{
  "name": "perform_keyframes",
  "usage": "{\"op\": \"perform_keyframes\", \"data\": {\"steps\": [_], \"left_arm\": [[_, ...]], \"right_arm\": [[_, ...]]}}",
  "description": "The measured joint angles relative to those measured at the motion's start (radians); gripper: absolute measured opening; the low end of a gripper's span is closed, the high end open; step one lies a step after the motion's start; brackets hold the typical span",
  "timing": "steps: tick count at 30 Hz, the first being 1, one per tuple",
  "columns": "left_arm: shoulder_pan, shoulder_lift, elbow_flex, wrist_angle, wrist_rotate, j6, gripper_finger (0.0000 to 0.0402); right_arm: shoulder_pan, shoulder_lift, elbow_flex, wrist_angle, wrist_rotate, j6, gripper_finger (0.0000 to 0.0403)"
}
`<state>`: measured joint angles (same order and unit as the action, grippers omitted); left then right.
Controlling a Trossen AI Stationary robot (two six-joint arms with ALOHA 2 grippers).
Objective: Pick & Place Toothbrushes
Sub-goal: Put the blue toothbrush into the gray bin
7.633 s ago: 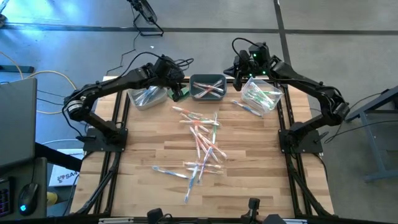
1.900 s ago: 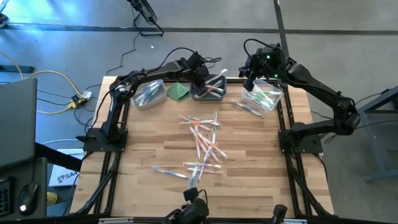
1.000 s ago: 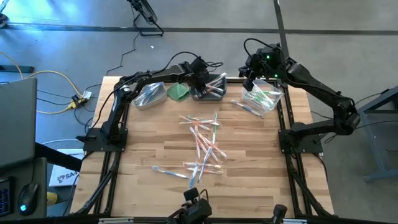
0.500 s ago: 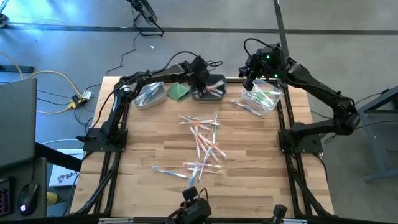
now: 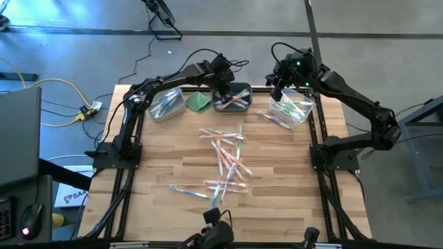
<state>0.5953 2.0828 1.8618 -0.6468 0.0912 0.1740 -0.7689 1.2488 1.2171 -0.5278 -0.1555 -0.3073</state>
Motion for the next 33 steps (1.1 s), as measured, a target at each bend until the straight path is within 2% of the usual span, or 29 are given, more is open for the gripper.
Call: {"op": "perform_keyframes", "data": {"steps": [2,4,12,15,21,28,33], "left_arm": [[0.000,-0.022,0.000,-0.020,0.010,0.019,0.0020],[0.000,-0.039,0.000,-0.022,0.012,0.028,0.0007],[0.022,-0.065,0.000,-0.083,0.021,0.038,0.0002],[0.036,-0.090,-0.037,-0.091,0.030,0.045,0.0001],[0.065,-0.204,-0.223,-0.019,0.036,-0.006,0.0000],[0.072,-0.455,-0.526,0.182,0.035,-0.080,0.0000],[0.072,-0.667,-0.726,0.333,0.030,-0.094,0.0000]], "right_arm": [[0.000,0.000,0.000,0.000,0.000,0.000,0.0004],[0.000,0.000,0.000,0.000,0.000,0.000,0.0004],[0.000,0.000,0.000,0.000,0.000,0.000,0.0004],[0.000,0.000,0.000,0.000,0.000,0.000,0.0004],[0.000,0.000,0.000,0.000,0.000,0.000,0.0004],[0.000,0.000,0.000,0.022,-0.001,-0.003,0.0004],[0.000,0.000,0.000,0.106,-0.003,-0.004,0.0004]]}}
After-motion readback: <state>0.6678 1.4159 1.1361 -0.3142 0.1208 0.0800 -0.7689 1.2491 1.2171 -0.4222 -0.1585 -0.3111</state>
